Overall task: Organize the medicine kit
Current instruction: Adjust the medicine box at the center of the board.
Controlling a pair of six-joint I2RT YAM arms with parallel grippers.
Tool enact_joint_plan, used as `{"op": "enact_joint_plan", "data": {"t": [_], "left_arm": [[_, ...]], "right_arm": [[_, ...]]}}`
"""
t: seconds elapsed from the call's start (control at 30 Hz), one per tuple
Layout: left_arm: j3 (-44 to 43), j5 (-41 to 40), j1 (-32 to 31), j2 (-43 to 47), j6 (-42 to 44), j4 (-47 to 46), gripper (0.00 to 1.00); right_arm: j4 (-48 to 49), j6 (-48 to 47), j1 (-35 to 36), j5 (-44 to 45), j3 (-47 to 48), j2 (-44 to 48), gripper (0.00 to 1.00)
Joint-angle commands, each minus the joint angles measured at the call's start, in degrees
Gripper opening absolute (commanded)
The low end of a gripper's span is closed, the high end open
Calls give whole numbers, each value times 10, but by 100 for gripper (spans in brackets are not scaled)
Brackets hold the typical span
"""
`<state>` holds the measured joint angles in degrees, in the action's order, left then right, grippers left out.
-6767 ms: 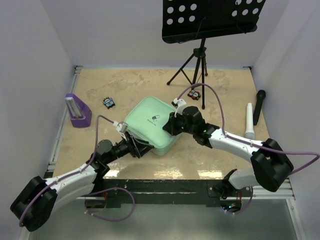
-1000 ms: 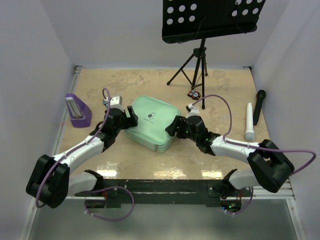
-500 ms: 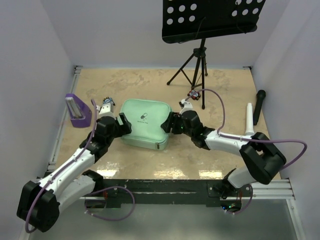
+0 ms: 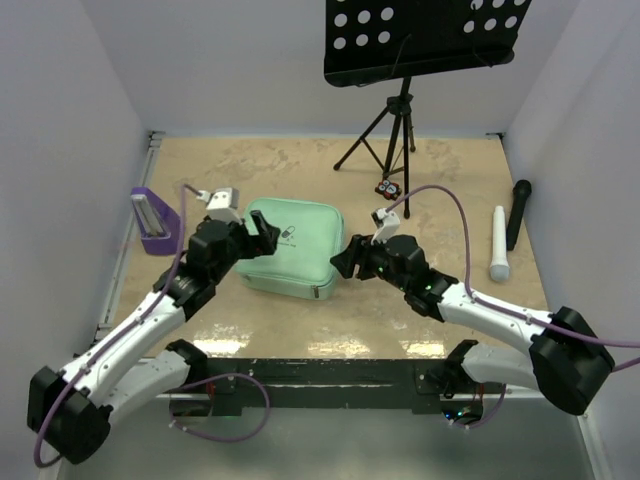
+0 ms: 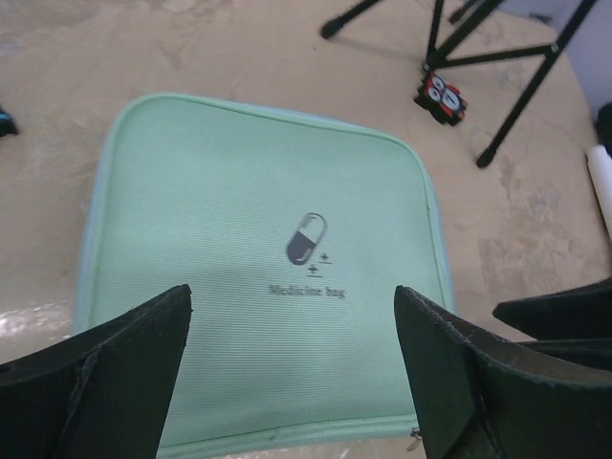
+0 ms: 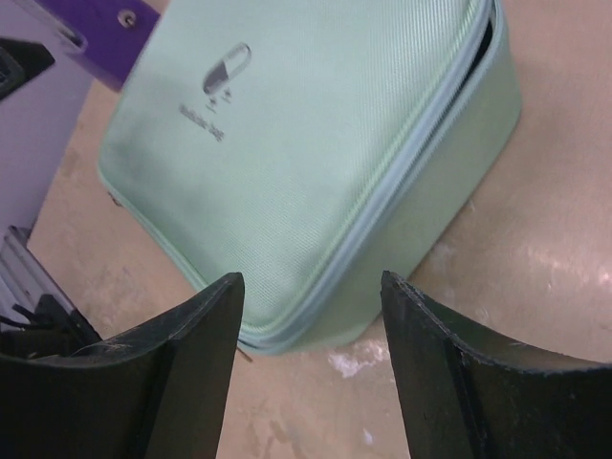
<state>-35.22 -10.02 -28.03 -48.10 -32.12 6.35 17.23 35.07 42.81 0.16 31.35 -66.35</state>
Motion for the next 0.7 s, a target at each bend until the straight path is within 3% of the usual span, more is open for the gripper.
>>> {"op": "enact_joint_plan", "data": {"t": [0.0,0.23,0.33,0.5,0.67], "left_arm": [[-48,-2,-83,-78,50,-45,93],[-112,46,-120,-204,115,-98,95],[-147,86,-125,-262,124,-100,91],[-177,118,-129,-336,123,-104,85],[-161,116,-129,-366,117,-114,82]], "right_arm": [[-10,10,4,-3,-27,9,64],[-39,38,4,38,-34,40,63],[-31,33,4,11,-55,52,60],[5,18,6,-59,-91,64,46],[24,4,30,-91,-112,97,44]]}}
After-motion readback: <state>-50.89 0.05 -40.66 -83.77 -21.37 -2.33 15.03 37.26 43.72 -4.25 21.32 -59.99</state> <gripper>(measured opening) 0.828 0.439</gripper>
